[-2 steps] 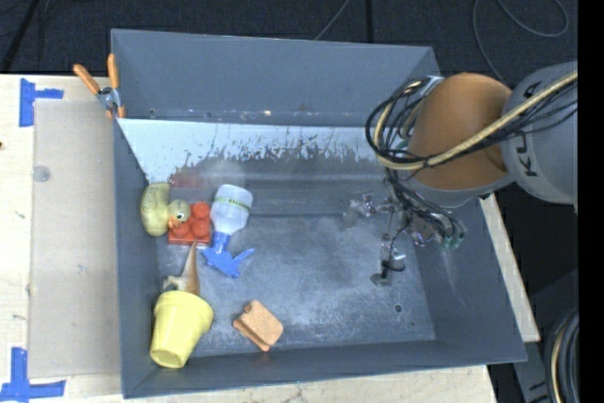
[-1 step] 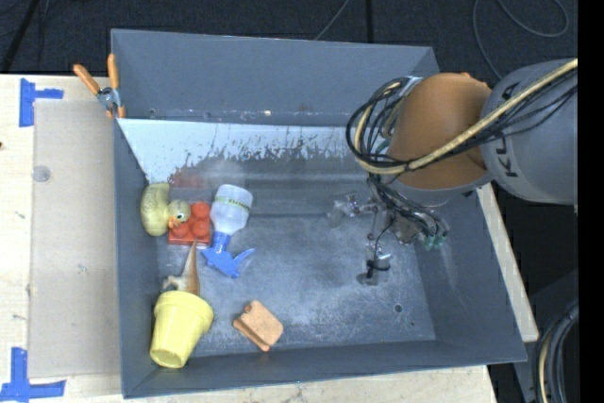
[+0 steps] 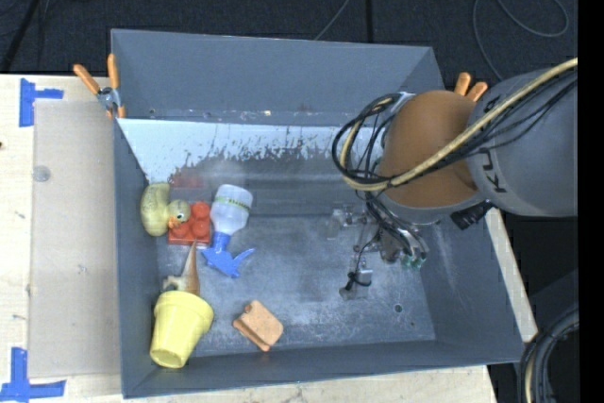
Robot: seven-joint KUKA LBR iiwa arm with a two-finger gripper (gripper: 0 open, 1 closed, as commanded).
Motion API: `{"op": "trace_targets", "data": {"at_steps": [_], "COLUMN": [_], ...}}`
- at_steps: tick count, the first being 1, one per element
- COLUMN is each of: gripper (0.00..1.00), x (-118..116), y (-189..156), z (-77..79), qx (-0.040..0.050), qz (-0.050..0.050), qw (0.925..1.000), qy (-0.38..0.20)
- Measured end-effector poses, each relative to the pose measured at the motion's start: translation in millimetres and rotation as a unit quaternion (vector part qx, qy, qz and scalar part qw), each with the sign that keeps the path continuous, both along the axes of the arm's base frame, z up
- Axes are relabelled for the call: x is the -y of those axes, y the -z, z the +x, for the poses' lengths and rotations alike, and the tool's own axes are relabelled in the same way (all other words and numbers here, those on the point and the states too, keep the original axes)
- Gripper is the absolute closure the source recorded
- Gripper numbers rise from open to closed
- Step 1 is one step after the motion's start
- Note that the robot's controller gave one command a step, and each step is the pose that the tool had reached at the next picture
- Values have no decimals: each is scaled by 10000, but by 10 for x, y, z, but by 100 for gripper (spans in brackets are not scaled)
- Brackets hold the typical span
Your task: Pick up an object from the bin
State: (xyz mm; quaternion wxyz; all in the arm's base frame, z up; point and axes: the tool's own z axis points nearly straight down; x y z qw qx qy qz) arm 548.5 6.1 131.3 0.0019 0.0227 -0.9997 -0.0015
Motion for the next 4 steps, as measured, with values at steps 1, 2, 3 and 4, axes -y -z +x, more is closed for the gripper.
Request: {"op": "trace_targets", "data": {"at_steps": [1, 2, 3, 4], "gripper": [0, 0, 0, 0], "x": [-217, -540, -717, -961], "y": [-130, 195, 467, 459], "z": [-31, 401, 286, 146], "qx": [-12, 61, -4, -10], "qz": [-3, 1, 3, 0], "qw": [9995, 9956, 9972, 9959], "qy": [-318, -931, -752, -906]}}
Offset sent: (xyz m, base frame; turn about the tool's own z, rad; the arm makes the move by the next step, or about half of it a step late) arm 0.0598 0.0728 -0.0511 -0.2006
